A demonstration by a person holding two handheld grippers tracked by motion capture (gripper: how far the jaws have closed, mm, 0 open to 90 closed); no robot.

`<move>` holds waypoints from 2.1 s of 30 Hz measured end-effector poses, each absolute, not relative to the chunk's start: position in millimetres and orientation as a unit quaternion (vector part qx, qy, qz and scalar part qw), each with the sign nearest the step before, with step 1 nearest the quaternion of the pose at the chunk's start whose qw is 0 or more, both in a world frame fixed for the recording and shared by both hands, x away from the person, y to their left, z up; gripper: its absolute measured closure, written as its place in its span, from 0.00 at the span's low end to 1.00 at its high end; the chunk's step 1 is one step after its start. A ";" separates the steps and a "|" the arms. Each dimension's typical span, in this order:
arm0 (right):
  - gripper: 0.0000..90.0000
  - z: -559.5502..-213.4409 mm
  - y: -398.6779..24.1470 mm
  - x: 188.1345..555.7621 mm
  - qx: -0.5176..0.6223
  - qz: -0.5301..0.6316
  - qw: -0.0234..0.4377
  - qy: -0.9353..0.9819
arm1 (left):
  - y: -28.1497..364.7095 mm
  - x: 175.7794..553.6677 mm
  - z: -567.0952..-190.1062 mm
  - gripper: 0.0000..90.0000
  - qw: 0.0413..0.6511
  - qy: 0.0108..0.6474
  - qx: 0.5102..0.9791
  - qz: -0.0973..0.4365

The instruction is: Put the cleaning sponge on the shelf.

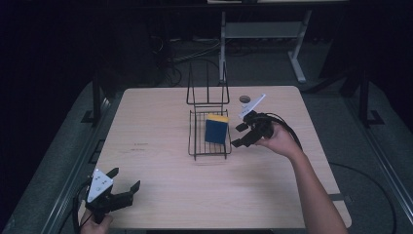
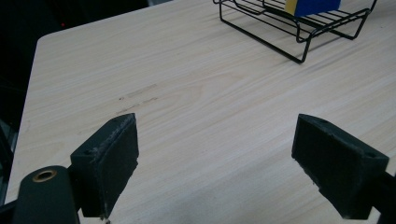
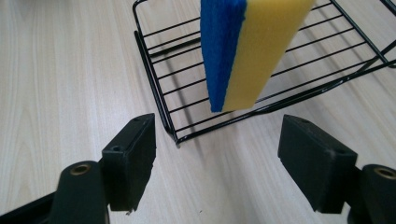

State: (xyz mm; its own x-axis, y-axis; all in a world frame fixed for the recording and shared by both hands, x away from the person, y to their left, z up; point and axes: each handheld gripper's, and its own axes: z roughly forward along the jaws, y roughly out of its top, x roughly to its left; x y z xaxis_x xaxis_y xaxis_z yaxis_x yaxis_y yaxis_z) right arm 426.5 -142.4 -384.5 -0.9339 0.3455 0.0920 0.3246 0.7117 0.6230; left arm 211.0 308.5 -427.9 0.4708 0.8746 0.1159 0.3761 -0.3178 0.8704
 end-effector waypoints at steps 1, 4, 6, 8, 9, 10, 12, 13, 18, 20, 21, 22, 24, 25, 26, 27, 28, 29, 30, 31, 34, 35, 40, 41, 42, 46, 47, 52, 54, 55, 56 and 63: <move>0.30 -384.8 -143.5 426.1 0.182 0.334 0.014 0.925 | 308.2 210.8 -427.9 0.16 0.411 0.415 0.753 0.303; 0.30 -385.3 -146.7 424.2 0.186 0.333 0.012 0.924 | 308.3 210.7 -427.6 0.16 0.411 0.414 0.753 0.304; 0.30 -385.6 -147.6 422.9 0.184 0.330 0.010 0.926 | 308.7 210.8 -427.9 0.16 0.411 0.416 0.752 0.305; 0.30 -385.9 -148.1 421.6 0.185 0.327 0.007 0.927 | 308.8 210.7 -427.8 0.16 0.411 0.416 0.752 0.304; 0.30 -385.8 -148.2 420.9 0.185 0.324 0.007 0.928 | 308.5 210.8 -427.9 0.16 0.411 0.416 0.752 0.304; 0.30 -386.2 -148.3 420.5 0.183 0.322 0.006 0.929 | 308.4 210.9 -428.0 0.16 0.411 0.416 0.753 0.303; 0.30 -385.9 -148.7 419.6 0.186 0.319 0.005 0.929 | 308.2 210.8 -427.9 0.16 0.410 0.415 0.753 0.303; 0.30 -385.9 -148.7 419.6 0.186 0.319 0.005 0.929 | 308.2 210.8 -427.9 0.16 0.410 0.415 0.753 0.303; 0.29 -384.2 -149.7 417.1 0.183 0.317 0.007 0.931 | 308.8 210.7 -427.8 0.16 0.411 0.417 0.752 0.305; 0.29 -384.0 -150.3 416.6 0.183 0.317 0.008 0.931 | 308.5 210.6 -427.7 0.16 0.411 0.416 0.752 0.305; 0.29 -384.1 -150.7 416.7 0.183 0.317 0.009 0.931 | 308.4 210.5 -427.5 0.16 0.410 0.415 0.753 0.305; 0.29 -384.1 -150.7 416.7 0.183 0.317 0.009 0.931 | 308.4 210.5 -427.5 0.16 0.410 0.415 0.753 0.305; 0.29 -384.6 -152.5 416.4 0.187 0.316 0.009 0.930 | 308.2 210.3 -427.4 0.16 0.410 0.414 0.753 0.305; 0.29 -385.6 -154.4 415.4 0.187 0.321 0.011 0.928 | 308.4 210.3 -427.4 0.16 0.410 0.415 0.753 0.305; 0.29 -386.3 -155.1 414.9 0.190 0.320 0.009 0.928 | 308.4 210.4 -427.5 0.16 0.410 0.416 0.752 0.305; 0.29 -387.3 -156.4 414.0 0.191 0.319 0.009 0.928 | 308.4 210.5 -427.6 0.16 0.410 0.416 0.753 0.305; 0.29 -388.1 -157.1 413.4 0.192 0.320 0.009 0.928 | 308.2 210.6 -427.6 0.16 0.410 0.415 0.753 0.305; 0.29 -389.1 -158.2 412.2 0.193 0.319 0.009 0.928 | 307.9 210.6 -427.7 0.16 0.410 0.415 0.753 0.304; 0.29 -389.7 -159.0 411.4 0.196 0.319 0.009 0.927 | 307.6 210.7 -427.8 0.16 0.410 0.414 0.753 0.304; 0.29 -389.7 -159.0 411.4 0.196 0.319 0.009 0.927 | 307.6 210.7 -427.8 0.16 0.410 0.414 0.753 0.304; 0.29 -391.4 -161.3 409.1 0.196 0.312 0.005 0.930 | 307.1 210.5 -427.7 0.16 0.410 0.414 0.753 0.305; 0.29 -391.2 -161.6 408.1 0.195 0.314 0.006 0.929 | 307.2 210.5 -427.7 0.16 0.410 0.415 0.753 0.305; 0.29 -392.1 -164.7 401.5 0.193 0.320 0.009 0.927 | 307.4 210.3 -427.8 0.16 0.410 0.414 0.753 0.305; 0.29 -392.5 -165.2 400.4 0.194 0.321 0.010 0.927 | 307.4 210.3 -427.8 0.16 0.409 0.414 0.754 0.305; 0.29 -393.2 -166.0 399.3 0.195 0.321 0.009 0.927 | 307.3 210.3 -427.7 0.16 0.410 0.415 0.753 0.305; 0.29 -394.8 -168.6 396.1 0.196 0.316 0.008 0.928 | 307.1 210.2 -427.5 0.16 0.410 0.414 0.753 0.306; 0.29 -395.2 -169.2 395.0 0.196 0.319 0.010 0.927 | 307.0 210.2 -427.6 0.16 0.409 0.414 0.754 0.306; 0.29 -398.9 -171.7 391.7 0.200 0.318 0.008 0.927 | 306.7 210.2 -427.8 0.16 0.409 0.414 0.754 0.305; 0.29 -403.4 -174.6 390.2 0.200 0.318 0.007 0.927 | 306.5 210.2 -427.8 0.16 0.410 0.414 0.754 0.305; 0.29 -404.3 -175.4 389.2 0.202 0.317 0.007 0.927 | 306.4 210.3 -427.8 0.16 0.409 0.414 0.754 0.305; 0.29 -405.0 -176.2 388.8 0.204 0.316 0.007 0.926 | 306.3 210.3 -427.8 0.16 0.409 0.414 0.754 0.304; 0.28 -407.9 -181.0 383.9 0.207 0.318 0.007 0.925 | 306.0 210.1 -427.9 0.16 0.409 0.413 0.754 0.305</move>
State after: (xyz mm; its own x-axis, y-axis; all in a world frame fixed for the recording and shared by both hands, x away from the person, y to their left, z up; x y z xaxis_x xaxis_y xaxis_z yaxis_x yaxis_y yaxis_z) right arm 383.9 -181.0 -407.9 -0.9141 0.3876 0.1194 0.3790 0.7117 0.5915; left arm 210.1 306.0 -427.9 0.4720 0.8731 0.1221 0.3738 -0.3236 0.8692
